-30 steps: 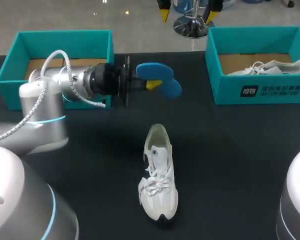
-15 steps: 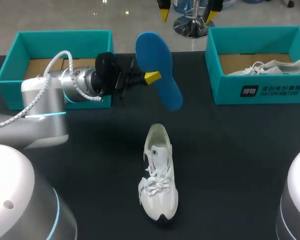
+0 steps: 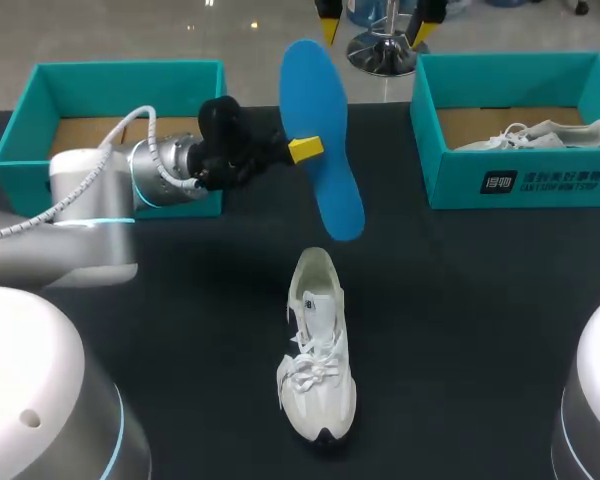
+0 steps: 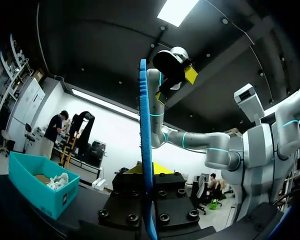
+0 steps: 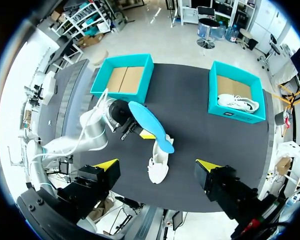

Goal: Take the shoe out of the shoebox, open the shoe tongue, remove and reinsert the insole, then place the shoe into the shoebox

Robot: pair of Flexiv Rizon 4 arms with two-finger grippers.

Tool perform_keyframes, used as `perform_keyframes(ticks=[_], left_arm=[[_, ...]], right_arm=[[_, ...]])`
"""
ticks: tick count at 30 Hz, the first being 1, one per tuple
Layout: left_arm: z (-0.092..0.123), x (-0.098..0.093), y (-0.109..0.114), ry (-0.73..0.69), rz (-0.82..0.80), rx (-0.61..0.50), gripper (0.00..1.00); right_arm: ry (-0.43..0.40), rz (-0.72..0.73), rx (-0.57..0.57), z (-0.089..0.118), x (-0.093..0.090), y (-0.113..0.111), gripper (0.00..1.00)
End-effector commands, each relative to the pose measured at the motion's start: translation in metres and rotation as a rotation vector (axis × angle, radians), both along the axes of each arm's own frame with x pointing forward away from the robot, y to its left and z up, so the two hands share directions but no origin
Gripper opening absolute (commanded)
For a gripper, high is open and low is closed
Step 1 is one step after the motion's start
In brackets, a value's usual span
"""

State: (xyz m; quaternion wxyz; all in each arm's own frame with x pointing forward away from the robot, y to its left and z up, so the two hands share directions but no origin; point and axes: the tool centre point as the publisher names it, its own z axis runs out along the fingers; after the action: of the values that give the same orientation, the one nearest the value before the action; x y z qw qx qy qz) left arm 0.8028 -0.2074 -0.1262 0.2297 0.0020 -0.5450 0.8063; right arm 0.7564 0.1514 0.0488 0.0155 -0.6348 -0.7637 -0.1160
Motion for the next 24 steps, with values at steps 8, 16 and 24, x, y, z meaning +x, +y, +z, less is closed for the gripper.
perform_keyframes(ticks=[8,16,24], left_arm=[[0.000,0.032,-0.003,0.412,0.042,0.371,0.00],[-0.002,0.036,0.008,0.632,0.158,0.483,0.00],[-0.011,0.045,0.016,0.759,0.256,0.595,0.00]], right_arm=[[0.002,0.000,-0.002,0.001,0.001,0.001,1.00],[0.002,0.000,-0.002,0.001,0.001,0.001,1.00],[0.002,0.000,-0.002,0.001,0.001,0.001,1.00]])
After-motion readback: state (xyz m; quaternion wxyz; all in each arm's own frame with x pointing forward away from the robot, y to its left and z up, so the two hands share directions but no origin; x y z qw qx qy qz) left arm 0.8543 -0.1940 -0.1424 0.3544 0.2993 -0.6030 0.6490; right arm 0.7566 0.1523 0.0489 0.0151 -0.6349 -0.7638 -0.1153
